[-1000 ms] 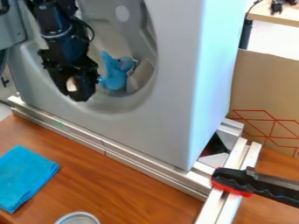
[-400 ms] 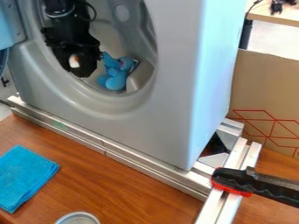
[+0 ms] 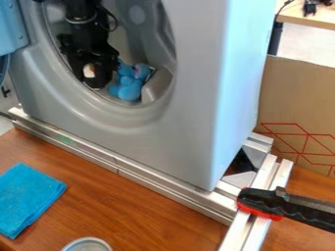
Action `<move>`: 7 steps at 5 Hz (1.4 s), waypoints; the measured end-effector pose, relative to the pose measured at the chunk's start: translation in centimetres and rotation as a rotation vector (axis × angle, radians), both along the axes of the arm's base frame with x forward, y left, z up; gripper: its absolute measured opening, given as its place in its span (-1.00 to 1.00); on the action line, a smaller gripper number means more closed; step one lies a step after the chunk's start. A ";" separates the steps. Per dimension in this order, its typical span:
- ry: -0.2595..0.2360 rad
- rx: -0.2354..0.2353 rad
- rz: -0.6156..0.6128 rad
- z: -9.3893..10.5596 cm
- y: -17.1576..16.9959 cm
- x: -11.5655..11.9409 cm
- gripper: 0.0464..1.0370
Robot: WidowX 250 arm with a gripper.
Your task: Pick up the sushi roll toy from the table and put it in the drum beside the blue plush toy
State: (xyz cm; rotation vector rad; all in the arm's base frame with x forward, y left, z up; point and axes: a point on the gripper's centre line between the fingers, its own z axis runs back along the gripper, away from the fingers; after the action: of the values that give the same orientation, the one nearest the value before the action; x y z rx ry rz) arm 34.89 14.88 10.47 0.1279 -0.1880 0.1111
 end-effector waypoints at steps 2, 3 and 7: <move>0.004 0.012 -0.021 -0.8 0.1 0.7 0.20; -0.021 -0.010 -0.044 -0.9 -0.3 1.1 0.34; -0.045 -0.047 0.018 -0.4 -1.2 -2.7 0.90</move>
State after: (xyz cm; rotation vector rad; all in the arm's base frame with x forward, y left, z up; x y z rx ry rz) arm 32.22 13.66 10.12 0.0802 -0.2289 0.1366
